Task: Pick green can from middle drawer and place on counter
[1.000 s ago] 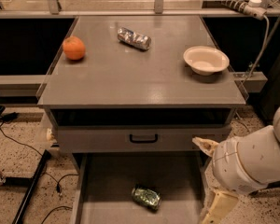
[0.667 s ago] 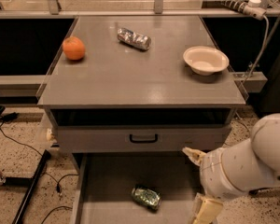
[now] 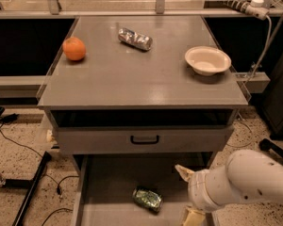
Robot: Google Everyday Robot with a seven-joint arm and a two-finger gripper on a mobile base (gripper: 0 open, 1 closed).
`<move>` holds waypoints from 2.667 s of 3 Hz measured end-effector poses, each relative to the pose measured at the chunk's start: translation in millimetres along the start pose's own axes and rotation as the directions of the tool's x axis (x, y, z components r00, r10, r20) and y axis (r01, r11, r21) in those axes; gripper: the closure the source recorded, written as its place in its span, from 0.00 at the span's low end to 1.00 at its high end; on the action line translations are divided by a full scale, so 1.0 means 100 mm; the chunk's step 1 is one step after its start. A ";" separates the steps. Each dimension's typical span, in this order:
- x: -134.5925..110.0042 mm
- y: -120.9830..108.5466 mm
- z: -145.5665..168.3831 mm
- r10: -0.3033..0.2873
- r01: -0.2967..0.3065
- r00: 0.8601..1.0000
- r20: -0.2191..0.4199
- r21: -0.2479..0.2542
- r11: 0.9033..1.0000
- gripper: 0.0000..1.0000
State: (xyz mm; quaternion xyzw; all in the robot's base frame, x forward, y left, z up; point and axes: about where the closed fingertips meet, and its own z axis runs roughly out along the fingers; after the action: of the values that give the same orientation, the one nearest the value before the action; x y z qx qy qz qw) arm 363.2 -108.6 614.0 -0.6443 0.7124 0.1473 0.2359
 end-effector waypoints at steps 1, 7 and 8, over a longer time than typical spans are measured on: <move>0.27 -0.12 0.40 0.005 -0.006 1.000 0.006 0.039 0.999 0.00; 0.57 -0.41 1.78 0.047 -0.055 0.989 0.141 0.052 0.997 0.00; 0.51 -0.39 1.92 0.057 -0.066 0.975 0.216 0.034 0.997 0.00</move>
Offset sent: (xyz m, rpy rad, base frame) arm 0.0515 -0.0039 -0.1301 0.0540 -0.0415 -0.0658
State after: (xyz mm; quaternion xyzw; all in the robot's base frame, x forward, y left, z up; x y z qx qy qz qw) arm 426.8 -57.9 428.2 -0.5973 0.7053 0.2085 0.3199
